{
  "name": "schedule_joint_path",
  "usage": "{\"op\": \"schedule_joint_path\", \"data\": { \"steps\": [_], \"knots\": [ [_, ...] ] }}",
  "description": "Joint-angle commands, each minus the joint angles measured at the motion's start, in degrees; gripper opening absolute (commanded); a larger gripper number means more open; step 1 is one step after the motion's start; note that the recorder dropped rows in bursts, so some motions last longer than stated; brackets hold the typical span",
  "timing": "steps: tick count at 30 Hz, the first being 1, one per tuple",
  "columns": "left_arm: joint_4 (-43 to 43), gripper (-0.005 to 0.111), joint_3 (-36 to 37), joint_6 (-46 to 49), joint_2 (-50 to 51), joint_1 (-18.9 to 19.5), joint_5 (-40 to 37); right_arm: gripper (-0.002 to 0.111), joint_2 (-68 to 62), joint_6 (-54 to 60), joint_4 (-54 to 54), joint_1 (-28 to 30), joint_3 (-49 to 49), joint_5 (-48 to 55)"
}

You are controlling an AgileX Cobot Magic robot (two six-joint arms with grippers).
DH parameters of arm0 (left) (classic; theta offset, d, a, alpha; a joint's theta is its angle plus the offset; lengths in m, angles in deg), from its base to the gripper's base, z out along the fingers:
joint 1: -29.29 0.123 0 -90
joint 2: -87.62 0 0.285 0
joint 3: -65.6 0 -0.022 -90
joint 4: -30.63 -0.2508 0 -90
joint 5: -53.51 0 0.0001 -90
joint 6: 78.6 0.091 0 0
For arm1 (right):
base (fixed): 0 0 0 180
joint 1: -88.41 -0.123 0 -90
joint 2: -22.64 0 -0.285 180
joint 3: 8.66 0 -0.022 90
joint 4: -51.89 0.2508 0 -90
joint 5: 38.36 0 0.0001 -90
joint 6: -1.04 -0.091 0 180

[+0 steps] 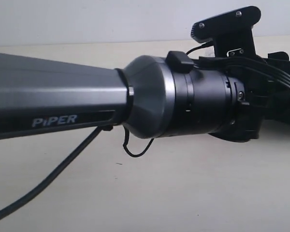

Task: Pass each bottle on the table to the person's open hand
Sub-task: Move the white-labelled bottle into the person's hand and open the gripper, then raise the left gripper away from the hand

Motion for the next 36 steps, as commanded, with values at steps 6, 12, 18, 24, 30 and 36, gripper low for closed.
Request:
{"op": "schedule_joint_path", "data": {
  "steps": [6,12,18,24,30,36],
  "knots": [
    [5.54,0.018,-0.18,19.68,-5.58,0.43,-7.16,0.000,0.25,-0.03,-0.01,-0.15,0.24,-0.28],
    [6.70,0.000,-0.18,33.71,-11.80,0.32,-19.34,0.000,0.25,-0.03,-0.01,-0.15,0.24,-0.28],
    [6.05,0.000,6.11,43.62,-19.72,0.18,-29.39,0.000,0.25,-0.03,-0.01,-0.15,0.24,-0.28],
    [2.86,0.000,26.11,38.80,-34.11,-0.24,-13.39,0.000,0.25,-0.03,-0.01,-0.15,0.24,-0.28],
    [-11.09,0.000,49.13,29.83,-49.34,-1.07,12.83,0.000,0.25,-0.03,-0.01,-0.15,0.24,-0.28],
    [-23.94,0.000,59.06,18.71,-60.20,-1.07,25.41,0.000,0.25,-0.03,-0.01,-0.15,0.24,-0.28]
  ]
}}
